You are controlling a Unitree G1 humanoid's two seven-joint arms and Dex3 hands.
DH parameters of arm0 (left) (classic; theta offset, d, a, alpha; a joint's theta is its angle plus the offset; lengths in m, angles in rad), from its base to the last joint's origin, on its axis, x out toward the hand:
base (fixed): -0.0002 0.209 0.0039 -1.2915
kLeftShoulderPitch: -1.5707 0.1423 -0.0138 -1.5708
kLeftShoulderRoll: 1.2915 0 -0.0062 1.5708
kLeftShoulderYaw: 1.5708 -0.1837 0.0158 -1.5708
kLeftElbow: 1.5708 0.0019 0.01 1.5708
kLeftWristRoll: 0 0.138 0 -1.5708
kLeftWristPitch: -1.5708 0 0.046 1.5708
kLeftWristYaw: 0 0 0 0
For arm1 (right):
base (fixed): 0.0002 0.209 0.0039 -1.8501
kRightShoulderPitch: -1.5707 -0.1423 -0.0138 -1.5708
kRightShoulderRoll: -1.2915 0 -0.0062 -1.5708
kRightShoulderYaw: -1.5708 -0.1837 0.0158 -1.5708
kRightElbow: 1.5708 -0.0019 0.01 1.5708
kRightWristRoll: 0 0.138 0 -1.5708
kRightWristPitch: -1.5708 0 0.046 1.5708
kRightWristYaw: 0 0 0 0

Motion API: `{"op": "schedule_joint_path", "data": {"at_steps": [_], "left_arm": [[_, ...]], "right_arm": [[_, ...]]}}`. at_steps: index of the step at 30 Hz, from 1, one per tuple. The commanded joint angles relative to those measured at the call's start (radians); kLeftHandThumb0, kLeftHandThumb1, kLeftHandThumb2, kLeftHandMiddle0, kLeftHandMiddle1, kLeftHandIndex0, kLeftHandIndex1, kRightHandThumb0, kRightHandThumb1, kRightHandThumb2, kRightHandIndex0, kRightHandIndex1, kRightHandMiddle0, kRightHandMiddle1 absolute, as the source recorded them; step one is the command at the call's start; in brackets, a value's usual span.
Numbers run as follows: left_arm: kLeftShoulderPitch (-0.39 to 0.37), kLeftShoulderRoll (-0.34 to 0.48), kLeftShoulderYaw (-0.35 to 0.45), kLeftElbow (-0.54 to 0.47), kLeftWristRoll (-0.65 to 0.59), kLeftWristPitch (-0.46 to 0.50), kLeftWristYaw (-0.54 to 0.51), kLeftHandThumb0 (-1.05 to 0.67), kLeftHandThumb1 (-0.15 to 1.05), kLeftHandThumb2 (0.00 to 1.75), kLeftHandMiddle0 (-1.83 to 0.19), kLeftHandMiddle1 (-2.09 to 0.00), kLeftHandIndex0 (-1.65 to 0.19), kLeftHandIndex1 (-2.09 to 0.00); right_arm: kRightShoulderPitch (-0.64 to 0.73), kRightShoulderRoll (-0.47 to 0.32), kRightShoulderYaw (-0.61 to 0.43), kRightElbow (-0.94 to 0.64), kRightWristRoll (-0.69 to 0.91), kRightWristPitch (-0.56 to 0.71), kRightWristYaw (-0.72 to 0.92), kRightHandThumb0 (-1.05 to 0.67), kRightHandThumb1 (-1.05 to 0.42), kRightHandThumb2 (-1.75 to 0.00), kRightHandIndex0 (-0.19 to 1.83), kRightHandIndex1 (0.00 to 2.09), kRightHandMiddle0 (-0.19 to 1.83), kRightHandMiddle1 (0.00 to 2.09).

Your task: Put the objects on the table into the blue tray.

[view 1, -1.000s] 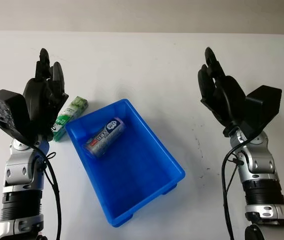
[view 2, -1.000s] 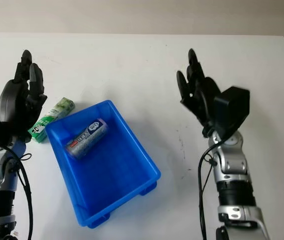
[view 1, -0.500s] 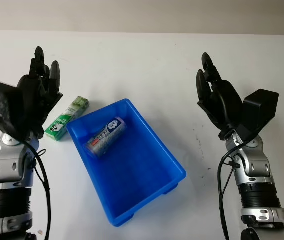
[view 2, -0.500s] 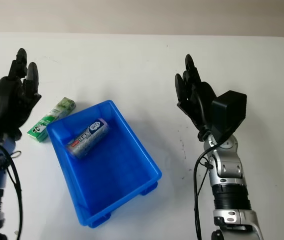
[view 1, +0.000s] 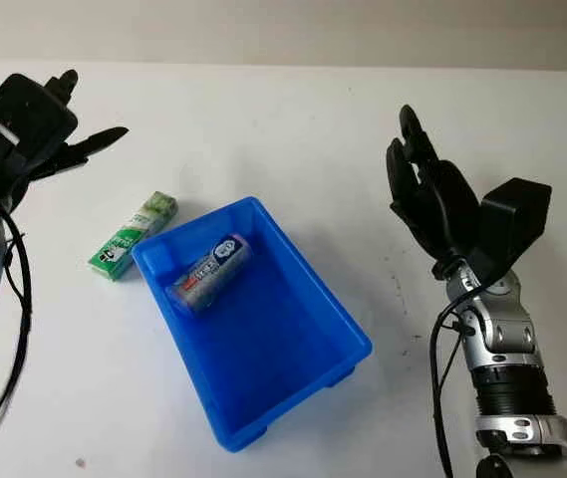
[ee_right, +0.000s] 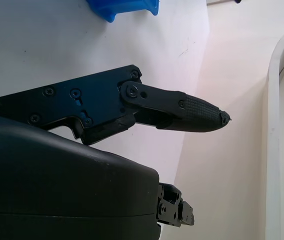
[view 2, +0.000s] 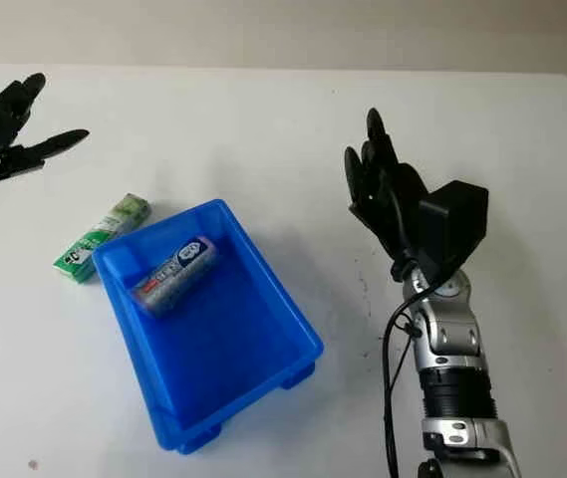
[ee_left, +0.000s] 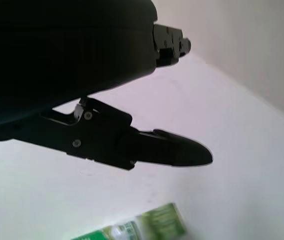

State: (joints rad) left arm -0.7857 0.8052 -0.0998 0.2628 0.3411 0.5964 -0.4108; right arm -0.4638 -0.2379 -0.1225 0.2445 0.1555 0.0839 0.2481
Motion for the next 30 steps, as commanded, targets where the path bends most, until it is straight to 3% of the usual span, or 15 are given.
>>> {"op": "schedule_joint_path", "data": {"at_steps": [1,2,3,5,8,11,13,15,16,18,19,24,25,26,30], "left_arm": [[-0.058,0.011,-0.044,0.023,0.038,0.049,-0.035,-0.77,1.05,0.20,-0.15,-0.19,0.05,-0.05],[-0.074,0.012,-0.072,0.036,0.058,0.052,-0.061,-0.77,1.05,0.19,-0.14,-0.26,0.05,-0.05],[-0.084,0.012,-0.091,0.048,0.073,0.050,-0.080,-0.80,1.05,0.21,0.03,-0.69,0.05,-0.05],[-0.102,0.013,-0.128,0.070,0.098,0.042,-0.123,-0.83,1.05,0.20,0.16,-1.08,0.04,-0.06],[-0.125,0.007,-0.161,0.097,0.126,0.051,-0.169,-0.82,1.05,0.17,0.19,-1.09,0.05,-0.05],[-0.145,0.009,-0.200,0.124,0.153,0.046,-0.234,-0.84,1.05,0.21,0.11,-0.53,0.05,-0.05],[-0.160,0.009,-0.223,0.143,0.171,0.038,-0.271,-0.84,1.05,0.22,0.17,-0.88,-0.03,-0.11],[-0.174,0.006,-0.243,0.156,0.190,0.041,-0.306,-0.89,1.05,0.25,0.19,-1.81,0.10,-1.08],[-0.176,0.004,-0.246,0.156,0.193,0.045,-0.321,-0.89,1.05,0.25,0.19,-1.86,0.15,-1.23],[-0.169,0.007,-0.247,0.144,0.196,0.030,-0.342,-0.90,1.05,0.27,0.19,-1.61,0.18,-1.24],[-0.166,0.007,-0.246,0.141,0.197,0.026,-0.351,-0.92,1.05,0.28,0.19,-1.31,0.19,-1.01],[-0.153,-0.001,-0.241,0.136,0.196,0.040,-0.381,-0.93,1.05,0.26,0.06,-0.48,0.13,-0.37],[-0.147,0.001,-0.245,0.136,0.199,0.034,-0.382,-0.96,1.05,0.24,0.14,-0.71,0.11,-0.40],[-0.144,0.002,-0.248,0.136,0.203,0.029,-0.383,-0.97,1.05,0.24,0.16,-0.72,0.12,-0.40],[-0.136,-0.003,-0.237,0.131,0.192,0.037,-0.393,-0.97,1.05,0.24,0.19,-0.51,0.18,-0.25]], "right_arm": [[-0.007,0.002,-0.002,0.006,0.001,0.004,-0.002,-0.65,-1.05,-0.61,-0.19,0.00,-0.19,0.00],[-0.009,0.003,-0.002,0.005,0.001,0.006,-0.002,-0.65,-1.05,-0.61,-0.19,0.00,-0.19,0.00],[-0.010,0.003,-0.002,0.005,0.002,0.006,-0.002,-0.66,-1.05,-0.60,-0.19,0.00,-0.19,0.00],[-0.011,0.005,-0.004,-0.002,0.002,0.013,-0.008,-0.67,-1.05,-0.59,-0.19,0.00,-0.19,0.00],[-0.010,0.007,-0.006,-0.012,0.002,0.015,-0.017,-0.67,-1.05,-0.57,-0.19,0.00,-0.19,0.00],[-0.008,0.002,-0.008,-0.014,0.002,0.016,-0.019,-0.67,-1.05,-0.57,-0.19,0.00,-0.19,0.00],[-0.007,-0.001,-0.009,-0.016,0.001,0.021,-0.020,-0.66,-1.05,-0.57,-0.19,0.00,-0.19,0.00],[-0.007,-0.002,-0.010,-0.013,0.000,0.020,-0.020,-0.66,-1.05,-0.57,-0.19,0.00,-0.19,0.00],[-0.007,-0.002,-0.010,-0.012,0.001,0.021,-0.021,-0.66,-1.05,-0.57,-0.19,0.00,-0.19,0.00],[-0.009,-0.001,-0.009,-0.008,0.000,0.019,-0.021,-0.66,-1.05,-0.57,-0.19,0.00,-0.19,0.00],[-0.010,0.000,-0.009,-0.006,-0.001,0.017,-0.021,-0.67,-1.05,-0.57,-0.19,0.00,-0.19,0.00],[-0.015,0.006,-0.012,0.003,0.002,0.008,-0.026,-0.67,-1.05,-0.55,-0.19,0.00,-0.19,0.00],[-0.015,0.007,-0.011,0.002,0.001,0.012,-0.030,-0.68,-1.05,-0.55,-0.19,0.00,-0.19,0.00],[-0.016,0.008,-0.011,0.002,0.000,0.014,-0.034,-0.68,-1.05,-0.55,-0.19,0.00,-0.19,0.00],[-0.016,0.008,-0.010,-0.004,0.004,0.024,-0.041,-0.68,-1.05,-0.54,-0.19,0.00,-0.19,0.00]]}}
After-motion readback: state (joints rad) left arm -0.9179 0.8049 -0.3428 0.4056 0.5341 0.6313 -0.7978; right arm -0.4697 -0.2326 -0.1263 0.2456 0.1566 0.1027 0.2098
